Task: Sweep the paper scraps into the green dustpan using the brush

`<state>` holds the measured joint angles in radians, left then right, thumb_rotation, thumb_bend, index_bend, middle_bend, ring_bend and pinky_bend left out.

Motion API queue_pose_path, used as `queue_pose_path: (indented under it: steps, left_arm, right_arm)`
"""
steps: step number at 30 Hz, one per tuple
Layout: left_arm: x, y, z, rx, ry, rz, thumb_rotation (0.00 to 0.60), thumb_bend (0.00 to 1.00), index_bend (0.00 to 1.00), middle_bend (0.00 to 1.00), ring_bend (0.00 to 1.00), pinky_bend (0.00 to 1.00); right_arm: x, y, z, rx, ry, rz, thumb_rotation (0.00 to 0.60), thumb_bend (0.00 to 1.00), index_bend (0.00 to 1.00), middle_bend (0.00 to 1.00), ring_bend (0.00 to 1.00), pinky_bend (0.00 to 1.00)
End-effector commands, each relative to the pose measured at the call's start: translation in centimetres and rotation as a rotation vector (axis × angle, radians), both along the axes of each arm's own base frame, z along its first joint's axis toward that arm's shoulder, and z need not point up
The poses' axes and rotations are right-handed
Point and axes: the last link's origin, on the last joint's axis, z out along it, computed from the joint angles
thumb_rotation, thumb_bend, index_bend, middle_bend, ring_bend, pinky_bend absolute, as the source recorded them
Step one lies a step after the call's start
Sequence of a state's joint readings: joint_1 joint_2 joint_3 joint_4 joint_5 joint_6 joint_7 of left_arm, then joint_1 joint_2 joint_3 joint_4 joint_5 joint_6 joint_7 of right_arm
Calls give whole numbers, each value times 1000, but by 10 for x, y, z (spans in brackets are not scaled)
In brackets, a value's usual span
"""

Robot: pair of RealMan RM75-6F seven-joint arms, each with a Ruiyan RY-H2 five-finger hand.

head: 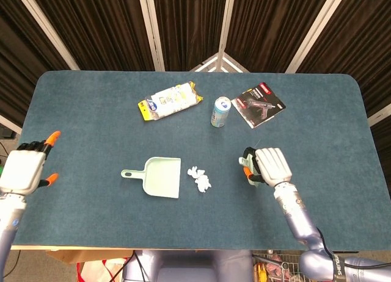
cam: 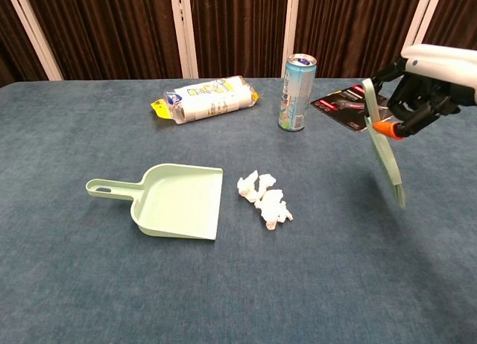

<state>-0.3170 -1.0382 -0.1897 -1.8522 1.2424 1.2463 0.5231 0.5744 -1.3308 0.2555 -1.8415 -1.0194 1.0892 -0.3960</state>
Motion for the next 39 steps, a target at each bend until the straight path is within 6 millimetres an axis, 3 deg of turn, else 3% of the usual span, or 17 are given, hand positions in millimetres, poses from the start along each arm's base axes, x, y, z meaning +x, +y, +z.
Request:
queue_pose_path:
  steps: [1,7,11,28,39]
  left_arm:
    - [25,25,-22,-54,-10,5,600,152,187,540,543,577]
    - [46,38,-55,-120,-14,26,600,252,363,885,880,862]
    - [59,40,-77,-177,-16,55,600,263,395,982,966,946]
    - [82,42,-156,-289,24,149,600,314,407,1000,1000,988]
    - [91,44,-187,-306,20,175,600,333,409,1000,1000,988]
  right_arm:
    - [1,-1,4,-5,-3,-1,600,535,807,843,895,912]
    - [0,-2,9,-9,-3,-8,600,538,807,843,895,912]
    - [-2,-2,11,-10,-2,-15,600,538,807,843,895,912]
    - [-10,-1,12,-5,-3,-41,600,564,807,843,895,912]
    - [-20,-1,17,-6,-1,-52,600,563,807,843,895,912]
